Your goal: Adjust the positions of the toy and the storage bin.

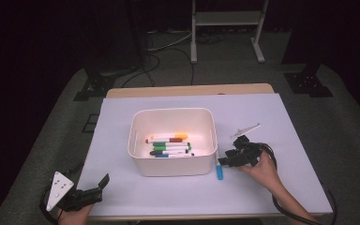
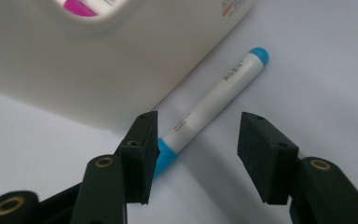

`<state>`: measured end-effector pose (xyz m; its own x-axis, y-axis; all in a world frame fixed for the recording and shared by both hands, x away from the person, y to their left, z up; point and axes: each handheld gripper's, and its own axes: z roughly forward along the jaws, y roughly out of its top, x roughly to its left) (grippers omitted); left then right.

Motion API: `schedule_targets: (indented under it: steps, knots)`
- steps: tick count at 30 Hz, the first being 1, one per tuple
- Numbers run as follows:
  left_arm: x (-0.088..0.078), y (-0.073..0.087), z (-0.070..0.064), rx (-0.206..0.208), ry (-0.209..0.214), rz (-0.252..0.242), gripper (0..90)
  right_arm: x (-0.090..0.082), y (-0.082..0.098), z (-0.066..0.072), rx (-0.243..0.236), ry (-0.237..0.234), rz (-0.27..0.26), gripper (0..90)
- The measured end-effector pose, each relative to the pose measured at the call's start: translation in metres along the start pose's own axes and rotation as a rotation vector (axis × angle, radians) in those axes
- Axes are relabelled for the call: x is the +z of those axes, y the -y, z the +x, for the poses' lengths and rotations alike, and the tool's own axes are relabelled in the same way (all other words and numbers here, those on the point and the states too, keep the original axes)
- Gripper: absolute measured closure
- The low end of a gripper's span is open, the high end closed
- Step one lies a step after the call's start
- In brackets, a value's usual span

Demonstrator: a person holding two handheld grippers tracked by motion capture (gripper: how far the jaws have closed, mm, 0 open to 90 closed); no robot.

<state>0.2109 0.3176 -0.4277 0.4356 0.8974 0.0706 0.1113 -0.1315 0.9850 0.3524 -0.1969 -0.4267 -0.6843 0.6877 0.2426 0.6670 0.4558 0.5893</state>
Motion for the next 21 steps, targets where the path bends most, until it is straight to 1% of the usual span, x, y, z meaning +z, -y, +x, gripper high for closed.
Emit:
schedule_targets:
  steps: [1,3,5,7,9,11,12,14,16,17,18,19,20,21]
  knots:
    - [0.000,0.000,0.000,-0.001,-0.001,0.000,0.0,0.002,0.000,0.000,0.008,0.000,0.002,46.7]
    - [0.000,0.000,0.000,-0.001,-0.002,-0.002,0.0,0.006,-0.001,0.001,0.008,0.012,0.001,46.7]
    - [0.000,0.000,0.000,-0.001,-0.001,-0.002,0.0,0.008,-0.002,0.001,0.016,0.008,-0.002,46.7]
    - [0.000,0.000,0.000,0.000,-0.001,-0.002,0.0,0.011,-0.002,0.001,0.017,0.024,-0.003,46.9]
    - [0.000,0.000,0.000,0.000,-0.001,-0.004,0.0,0.014,-0.002,0.001,0.020,0.027,-0.006,47.6]
    - [-0.001,0.000,0.000,-0.001,-0.002,-0.005,0.0,0.017,-0.001,0.000,0.026,0.042,0.004,48.0]
    - [-0.001,0.000,0.000,-0.001,-0.002,-0.006,0.0,0.018,0.000,-0.001,0.025,0.056,0.002,48.6]
    - [-0.001,0.000,0.001,-0.001,-0.003,-0.004,0.0,0.017,0.001,-0.001,0.022,0.068,0.008,50.0]
    - [0.000,0.000,0.000,0.000,-0.002,-0.005,0.0,0.015,0.003,-0.002,0.006,0.118,0.008,50.9]
    - [0.000,0.000,0.000,0.002,0.000,-0.004,0.0,0.013,0.004,-0.003,0.006,0.119,0.012,52.4]
    - [0.000,0.000,0.000,0.003,0.001,-0.001,0.0,0.011,0.006,-0.005,0.011,0.135,0.018,53.7]
    - [0.000,0.000,0.000,0.004,0.001,0.001,0.0,0.009,0.007,-0.006,0.005,0.165,0.021,55.0]
    - [0.000,0.000,0.000,0.003,0.001,-0.001,0.0,0.008,0.008,-0.007,0.004,0.183,0.030,55.4]
    - [0.000,0.000,0.000,0.003,0.001,-0.001,0.0,0.006,0.009,-0.009,0.006,0.189,0.032,55.6]
